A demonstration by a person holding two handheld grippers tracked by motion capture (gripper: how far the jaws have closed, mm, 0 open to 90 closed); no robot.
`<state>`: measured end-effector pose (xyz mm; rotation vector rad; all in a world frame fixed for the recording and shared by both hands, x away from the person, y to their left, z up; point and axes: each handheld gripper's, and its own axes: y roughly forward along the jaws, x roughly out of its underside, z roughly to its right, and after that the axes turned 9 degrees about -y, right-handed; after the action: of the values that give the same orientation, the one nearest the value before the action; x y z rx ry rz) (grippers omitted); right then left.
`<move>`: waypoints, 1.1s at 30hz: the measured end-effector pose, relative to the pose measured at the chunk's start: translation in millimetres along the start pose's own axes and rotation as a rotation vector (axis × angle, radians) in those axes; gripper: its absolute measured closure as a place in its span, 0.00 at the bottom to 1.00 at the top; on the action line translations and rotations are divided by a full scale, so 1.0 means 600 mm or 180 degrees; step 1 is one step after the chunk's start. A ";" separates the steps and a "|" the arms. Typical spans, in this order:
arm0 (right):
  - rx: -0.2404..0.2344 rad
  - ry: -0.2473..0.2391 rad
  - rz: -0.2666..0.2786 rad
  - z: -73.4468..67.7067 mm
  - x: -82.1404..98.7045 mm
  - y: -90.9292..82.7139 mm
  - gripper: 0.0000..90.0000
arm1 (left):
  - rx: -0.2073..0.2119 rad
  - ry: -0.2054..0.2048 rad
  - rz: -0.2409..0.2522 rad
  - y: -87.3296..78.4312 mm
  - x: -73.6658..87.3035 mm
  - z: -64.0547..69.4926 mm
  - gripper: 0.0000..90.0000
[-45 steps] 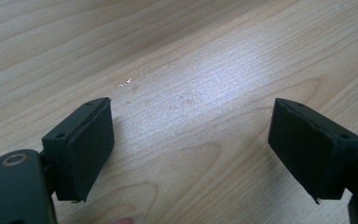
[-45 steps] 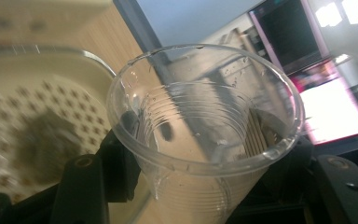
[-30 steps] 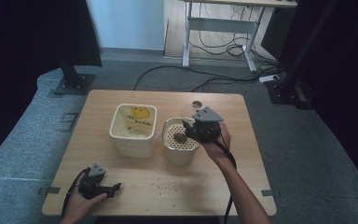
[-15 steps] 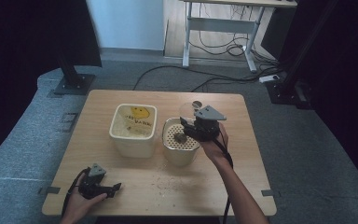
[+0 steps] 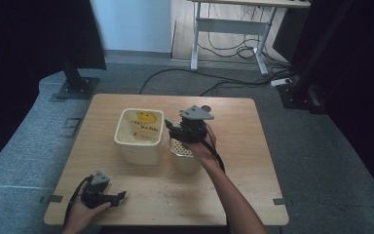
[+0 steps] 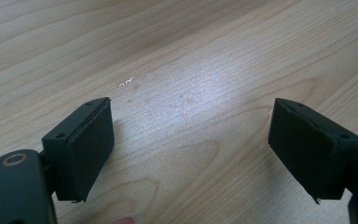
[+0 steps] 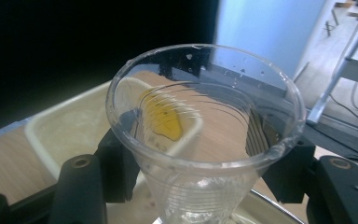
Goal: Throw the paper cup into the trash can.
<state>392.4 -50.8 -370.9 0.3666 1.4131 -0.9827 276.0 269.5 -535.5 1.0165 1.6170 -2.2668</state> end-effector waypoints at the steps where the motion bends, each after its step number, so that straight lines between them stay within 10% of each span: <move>1: -0.0029 -0.0012 0.0002 -0.005 -0.004 0.008 0.41 | -0.0003 -0.0008 0.0005 0.000 0.000 0.000 0.16; 11: -0.0540 0.0196 -0.0067 -0.046 -0.048 0.107 0.24 | -0.0004 -0.0013 0.0005 -0.004 0.003 -0.005 0.16; 18: -0.0586 0.0067 -0.0316 -0.070 -0.050 0.140 0.14 | 0.0009 -0.0001 -0.0021 -0.003 0.004 -0.005 0.16; 33: -0.0357 0.0144 -0.0045 -0.001 0.000 0.010 0.17 | -0.0013 -0.0029 -0.0006 -0.002 0.003 -0.004 0.16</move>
<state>396.3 -46.7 -372.9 0.2977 1.5067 -0.9068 275.1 272.5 -535.9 1.0026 1.6189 -2.2652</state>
